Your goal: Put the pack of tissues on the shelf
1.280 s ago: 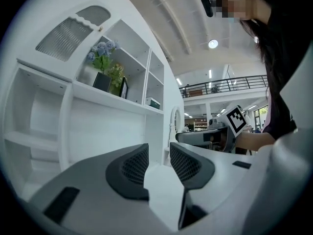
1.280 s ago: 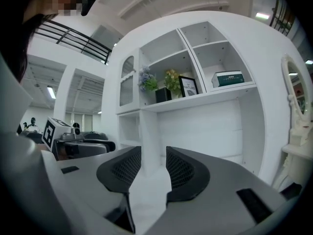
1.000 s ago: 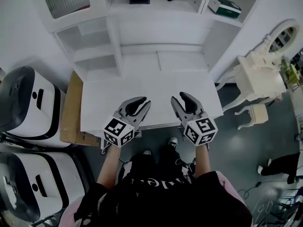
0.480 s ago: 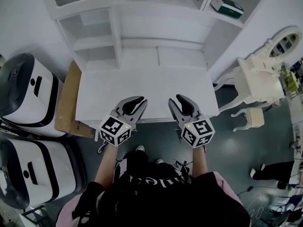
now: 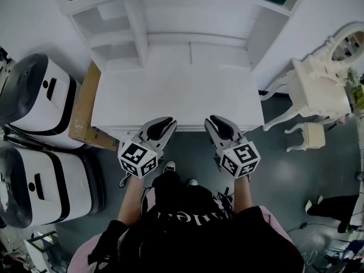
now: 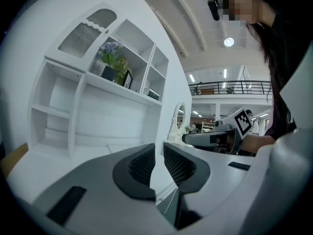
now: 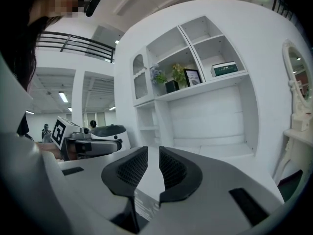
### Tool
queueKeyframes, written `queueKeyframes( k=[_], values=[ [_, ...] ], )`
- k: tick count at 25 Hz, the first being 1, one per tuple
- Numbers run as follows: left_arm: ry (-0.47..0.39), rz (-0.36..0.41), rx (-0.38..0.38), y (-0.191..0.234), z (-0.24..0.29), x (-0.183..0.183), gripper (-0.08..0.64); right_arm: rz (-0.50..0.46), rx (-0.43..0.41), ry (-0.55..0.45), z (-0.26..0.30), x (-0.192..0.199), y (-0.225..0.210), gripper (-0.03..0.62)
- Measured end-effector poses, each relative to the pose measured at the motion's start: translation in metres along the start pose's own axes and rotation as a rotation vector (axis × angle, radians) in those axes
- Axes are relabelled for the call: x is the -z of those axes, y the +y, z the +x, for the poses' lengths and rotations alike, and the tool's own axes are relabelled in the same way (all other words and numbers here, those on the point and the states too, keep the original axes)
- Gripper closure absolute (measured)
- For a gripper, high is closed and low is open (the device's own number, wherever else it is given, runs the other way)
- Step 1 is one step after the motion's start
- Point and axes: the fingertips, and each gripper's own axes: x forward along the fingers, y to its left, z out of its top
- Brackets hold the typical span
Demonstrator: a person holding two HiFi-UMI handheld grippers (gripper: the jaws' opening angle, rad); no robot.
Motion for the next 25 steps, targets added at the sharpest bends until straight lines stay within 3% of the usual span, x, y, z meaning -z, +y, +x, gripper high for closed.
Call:
queueKeyframes(
  k=[12, 25],
  values=[
    [0.028, -0.014, -0.071, -0.062, -0.031, 0.030, 0.495, -0.019, -0.075, 0.012, -0.053, 0.029, 0.020, 0.523],
    [0.001, -0.001, -0.130, -0.087, -0.070, 0.031, 0.495, -0.052, -0.145, 0.014, -0.071, 0.037, 0.054, 0.526]
  ],
)
